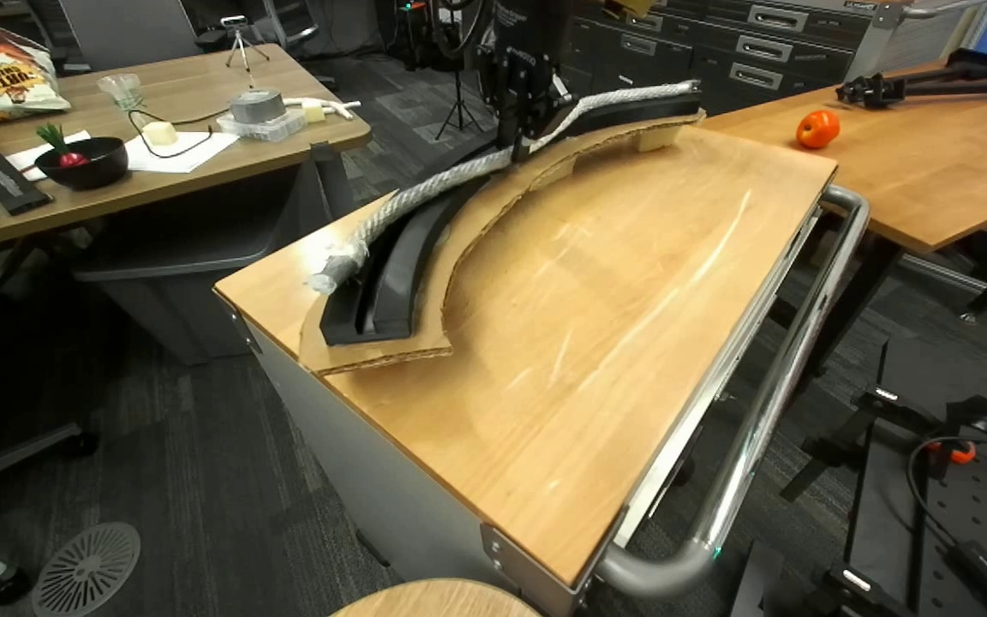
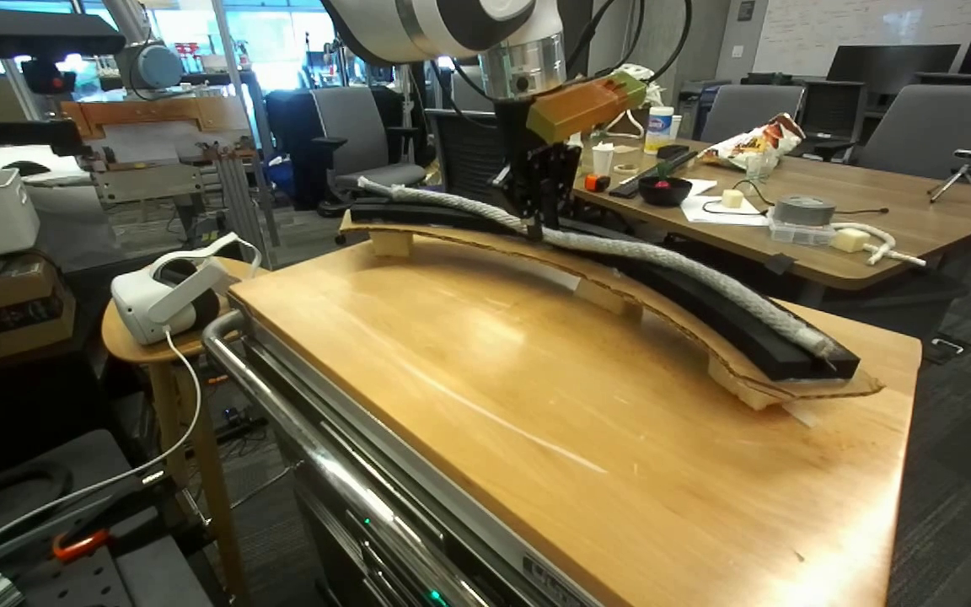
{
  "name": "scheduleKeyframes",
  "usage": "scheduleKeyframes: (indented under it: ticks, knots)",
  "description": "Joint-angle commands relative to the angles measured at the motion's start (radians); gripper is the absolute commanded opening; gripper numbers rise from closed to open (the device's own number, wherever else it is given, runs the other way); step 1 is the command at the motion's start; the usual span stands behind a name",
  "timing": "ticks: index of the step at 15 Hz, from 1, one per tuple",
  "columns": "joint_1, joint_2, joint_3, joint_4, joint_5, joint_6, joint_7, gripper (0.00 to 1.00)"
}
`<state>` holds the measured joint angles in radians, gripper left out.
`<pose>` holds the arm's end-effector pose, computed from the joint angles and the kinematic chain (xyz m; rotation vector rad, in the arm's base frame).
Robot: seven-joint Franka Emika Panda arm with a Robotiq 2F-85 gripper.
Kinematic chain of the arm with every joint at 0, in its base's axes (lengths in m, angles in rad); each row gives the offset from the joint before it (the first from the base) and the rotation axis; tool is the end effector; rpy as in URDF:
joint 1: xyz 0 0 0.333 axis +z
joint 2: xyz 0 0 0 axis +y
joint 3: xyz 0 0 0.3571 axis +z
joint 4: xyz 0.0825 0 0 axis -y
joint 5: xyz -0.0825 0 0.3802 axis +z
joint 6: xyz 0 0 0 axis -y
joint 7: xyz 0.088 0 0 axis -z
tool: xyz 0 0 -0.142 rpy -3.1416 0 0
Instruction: Place the white rope on the curved black board
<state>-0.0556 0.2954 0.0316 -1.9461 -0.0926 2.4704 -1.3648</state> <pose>0.6497 -0.0185 0.3607 2.2479 1.9016 0.2068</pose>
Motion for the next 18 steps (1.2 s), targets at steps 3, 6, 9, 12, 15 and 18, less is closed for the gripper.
scheduleKeyframes:
  ticks: [3,6,9,12,15,18]
  knots:
    - [-0.003,-0.003,0.013,-0.01,0.001,0.027,0.018,0.03]
    - [-0.002,-0.009,0.013,-0.011,-0.004,0.026,0.014,0.04]
    - [-0.002,-0.014,0.011,-0.012,-0.012,0.026,0.013,0.04]
    - [0.0,-0.026,0.009,-0.015,-0.027,0.027,0.009,0.03]
    - [0.006,-0.048,0.01,-0.029,-0.057,0.032,-0.001,0.03]
    - [0.011,-0.081,0.016,-0.042,-0.088,0.027,-0.03,0.03]
